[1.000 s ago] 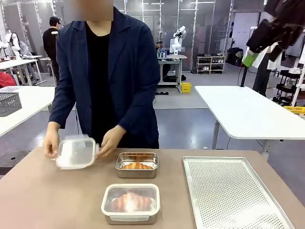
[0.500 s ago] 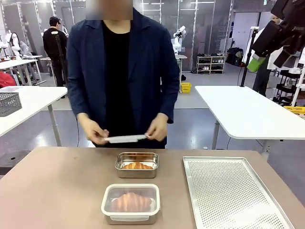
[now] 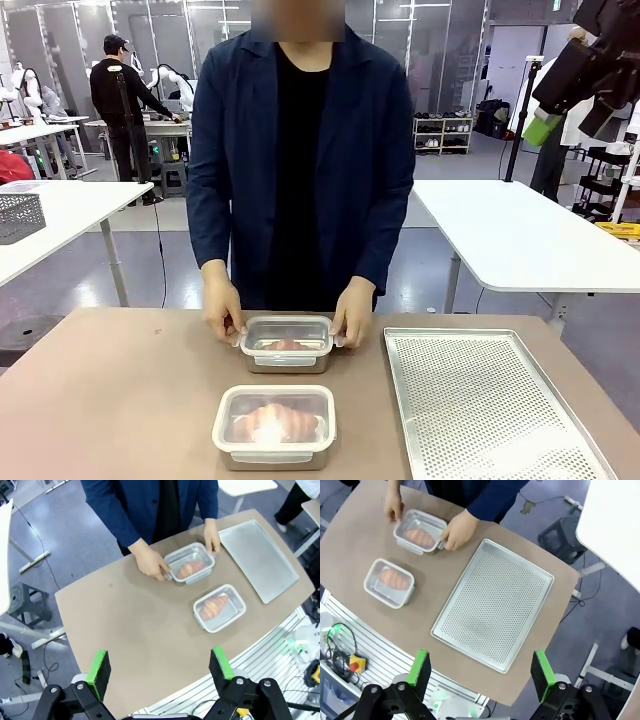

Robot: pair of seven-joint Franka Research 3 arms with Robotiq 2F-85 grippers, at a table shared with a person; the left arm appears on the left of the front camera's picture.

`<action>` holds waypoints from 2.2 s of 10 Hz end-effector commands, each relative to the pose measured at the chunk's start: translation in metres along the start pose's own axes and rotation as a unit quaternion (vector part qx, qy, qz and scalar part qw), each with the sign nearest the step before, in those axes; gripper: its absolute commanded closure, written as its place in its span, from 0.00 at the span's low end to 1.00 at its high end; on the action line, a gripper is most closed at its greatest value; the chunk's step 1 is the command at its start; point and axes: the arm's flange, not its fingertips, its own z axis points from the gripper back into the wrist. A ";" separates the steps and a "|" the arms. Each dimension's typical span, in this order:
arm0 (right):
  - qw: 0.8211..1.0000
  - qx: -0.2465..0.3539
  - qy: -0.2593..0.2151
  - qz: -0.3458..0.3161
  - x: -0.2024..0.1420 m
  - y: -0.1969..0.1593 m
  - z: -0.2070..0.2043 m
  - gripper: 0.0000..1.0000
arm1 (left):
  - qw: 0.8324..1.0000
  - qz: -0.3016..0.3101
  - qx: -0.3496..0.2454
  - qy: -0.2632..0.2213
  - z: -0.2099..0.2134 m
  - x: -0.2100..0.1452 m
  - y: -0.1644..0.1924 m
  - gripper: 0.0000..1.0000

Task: Place the bread into the airtight container.
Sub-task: Pick up a Butter Roll and place it into an empty Airtight Container.

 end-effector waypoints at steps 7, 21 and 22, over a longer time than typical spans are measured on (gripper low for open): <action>1.000 -0.004 -0.002 -0.001 0.002 -0.002 0.000 0.00 | 1.000 -0.006 -0.004 0.000 0.001 0.000 0.000 0.00; 1.000 -0.004 -0.002 -0.001 0.002 -0.002 0.000 0.00 | 1.000 -0.006 -0.004 0.000 0.001 0.000 0.000 0.00; 1.000 -0.004 -0.002 -0.001 0.002 -0.002 0.000 0.00 | 1.000 -0.006 -0.004 0.000 0.001 0.000 0.000 0.00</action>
